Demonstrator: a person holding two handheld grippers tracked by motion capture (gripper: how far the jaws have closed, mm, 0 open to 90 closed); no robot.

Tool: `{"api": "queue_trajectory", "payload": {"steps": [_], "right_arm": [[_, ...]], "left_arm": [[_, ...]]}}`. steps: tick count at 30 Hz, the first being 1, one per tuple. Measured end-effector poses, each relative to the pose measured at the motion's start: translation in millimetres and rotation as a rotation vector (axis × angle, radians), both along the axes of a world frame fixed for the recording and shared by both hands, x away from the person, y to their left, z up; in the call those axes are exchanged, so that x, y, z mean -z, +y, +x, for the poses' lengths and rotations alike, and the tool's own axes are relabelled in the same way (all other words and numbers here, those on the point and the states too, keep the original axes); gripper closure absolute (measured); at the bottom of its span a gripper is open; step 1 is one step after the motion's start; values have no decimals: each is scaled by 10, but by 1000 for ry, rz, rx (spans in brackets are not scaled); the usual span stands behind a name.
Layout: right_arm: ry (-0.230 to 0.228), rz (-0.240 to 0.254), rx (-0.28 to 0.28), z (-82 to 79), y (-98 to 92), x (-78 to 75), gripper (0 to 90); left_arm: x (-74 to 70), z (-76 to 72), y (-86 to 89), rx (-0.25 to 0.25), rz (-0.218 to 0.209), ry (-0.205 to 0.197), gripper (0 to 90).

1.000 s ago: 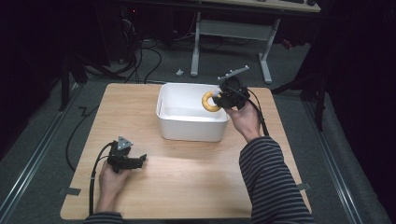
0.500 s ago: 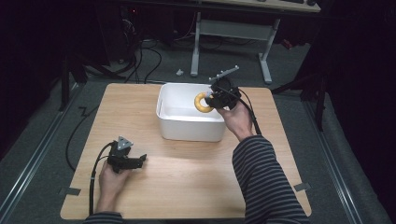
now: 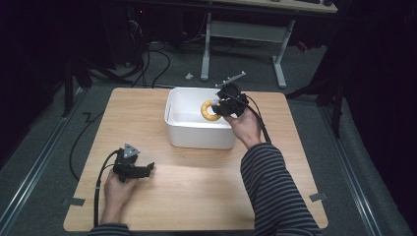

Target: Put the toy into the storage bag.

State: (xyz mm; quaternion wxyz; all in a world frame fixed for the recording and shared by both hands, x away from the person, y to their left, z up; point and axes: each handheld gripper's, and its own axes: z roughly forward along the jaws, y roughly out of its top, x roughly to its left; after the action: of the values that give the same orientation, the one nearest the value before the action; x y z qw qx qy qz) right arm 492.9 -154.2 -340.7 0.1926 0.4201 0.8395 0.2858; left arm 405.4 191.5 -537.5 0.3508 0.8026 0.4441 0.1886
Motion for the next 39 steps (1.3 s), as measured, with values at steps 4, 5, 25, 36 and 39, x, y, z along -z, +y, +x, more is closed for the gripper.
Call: {"api": "queue_trajectory", "payload": {"steps": [4, 5, 25, 36, 39], "right_arm": [[11, 3, 2, 20, 11, 25, 665], [13, 4, 2, 24, 15, 33, 665], [75, 5, 10, 106, 33, 251, 665], [105, -5, 2, 86, 37, 295, 664], [109, 0, 5, 89, 31, 296, 664]], "left_arm": [[0, 0, 0, 0, 0, 0, 161], [0, 0, 0, 0, 0, 0, 161], [-1, 0, -1, 0, -1, 2, 161], [-1, 0, -1, 1, -1, 1, 161], [-1, 0, -2, 0, -1, 1, 161]]}}
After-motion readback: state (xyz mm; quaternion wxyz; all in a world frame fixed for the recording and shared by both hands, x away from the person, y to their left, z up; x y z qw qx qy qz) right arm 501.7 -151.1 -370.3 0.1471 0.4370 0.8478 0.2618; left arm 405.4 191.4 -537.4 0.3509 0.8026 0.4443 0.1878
